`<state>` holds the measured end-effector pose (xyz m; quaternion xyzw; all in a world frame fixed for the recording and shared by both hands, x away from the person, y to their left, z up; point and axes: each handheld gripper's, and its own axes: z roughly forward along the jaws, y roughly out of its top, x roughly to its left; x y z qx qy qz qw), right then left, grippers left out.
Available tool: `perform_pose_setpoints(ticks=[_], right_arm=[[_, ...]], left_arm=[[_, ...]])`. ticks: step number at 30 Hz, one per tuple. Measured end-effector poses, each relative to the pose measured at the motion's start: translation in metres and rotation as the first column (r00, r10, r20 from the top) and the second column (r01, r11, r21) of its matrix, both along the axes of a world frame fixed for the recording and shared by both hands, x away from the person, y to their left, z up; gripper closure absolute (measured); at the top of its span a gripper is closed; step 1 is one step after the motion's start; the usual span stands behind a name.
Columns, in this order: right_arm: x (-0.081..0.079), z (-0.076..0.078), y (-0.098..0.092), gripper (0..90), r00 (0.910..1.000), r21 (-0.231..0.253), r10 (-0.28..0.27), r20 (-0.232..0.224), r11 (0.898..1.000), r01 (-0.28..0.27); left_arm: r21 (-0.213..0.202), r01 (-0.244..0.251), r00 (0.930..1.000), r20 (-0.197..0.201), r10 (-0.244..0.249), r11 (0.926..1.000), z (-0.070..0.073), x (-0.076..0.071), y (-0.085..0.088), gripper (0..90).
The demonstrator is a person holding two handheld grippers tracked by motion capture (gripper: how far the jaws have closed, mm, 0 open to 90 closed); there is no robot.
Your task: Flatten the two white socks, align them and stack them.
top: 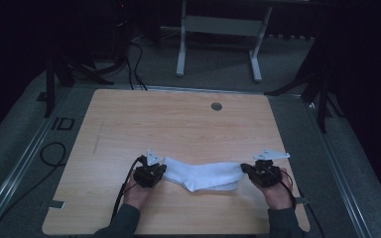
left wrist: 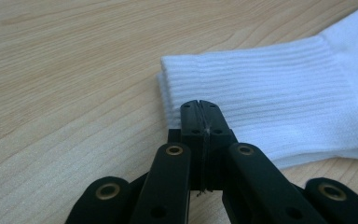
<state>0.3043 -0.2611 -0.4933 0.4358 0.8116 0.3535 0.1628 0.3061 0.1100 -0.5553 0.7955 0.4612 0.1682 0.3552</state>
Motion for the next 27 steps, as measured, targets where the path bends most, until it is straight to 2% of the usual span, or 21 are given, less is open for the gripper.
perform_pose_setpoints(ticks=[4, 8, 9, 11, 16, 20, 23, 27], right_arm=[[0.001, -0.001, 0.0, 88.4, 1.0, -0.002, 0.004, -0.009, 1.0, -0.004], [0.003, -0.011, 0.004, 88.3, 0.9989, -0.014, 0.017, -0.043, 1.0, -0.018], [0.006, -0.02, 0.006, 88.2, 0.9974, -0.019, 0.019, -0.07, 1.0, -0.02], [0.008, -0.027, 0.007, 88.2, 0.9953, -0.026, 0.02, -0.095, 0.999, -0.022], [0.014, -0.04, 0.006, 86.0, 0.9905, -0.032, 0.008, -0.137, 0.999, -0.013], [0.015, -0.044, 0.005, 77.6, 0.989, -0.036, 0.003, -0.148, 0.999, -0.008], [0.015, -0.042, 0.004, 66.5, 0.9916, -0.032, -0.01, -0.129, 0.999, 0.005], [0.014, -0.035, 0.002, 58.4, 0.9937, -0.002, -0.015, -0.111, 1.0, 0.015]], left_arm=[[0.002, 0.001, 1.0, 0.0, -0.001, 1.0, 0.0, 0.0, 0.0, 89.7], [0.002, -0.001, 1.0, 0.0, 0.001, 1.0, 0.0, 0.0, 0.0, 89.7], [0.0, -0.001, 1.0, 0.0, 0.001, 1.0, 0.0, 0.0, 0.0, 89.7], [0.001, -0.001, 1.0, -0.001, 0.001, 1.0, 0.0, 0.0, 0.0, 89.7], [0.003, 0.0, 1.0, -0.001, 0.0, 1.0, 0.0, -0.001, 0.0, 89.7], [0.004, -0.001, 1.0, -0.001, 0.001, 1.0, 0.0, -0.001, 0.0, 89.7], [0.008, 0.0, 1.0, -0.001, 0.0, 1.0, 0.001, -0.002, 0.0, 89.6], [0.002, -0.007, 1.0, -0.004, 0.007, 1.0, 0.001, -0.003, 0.0, 89.3]])
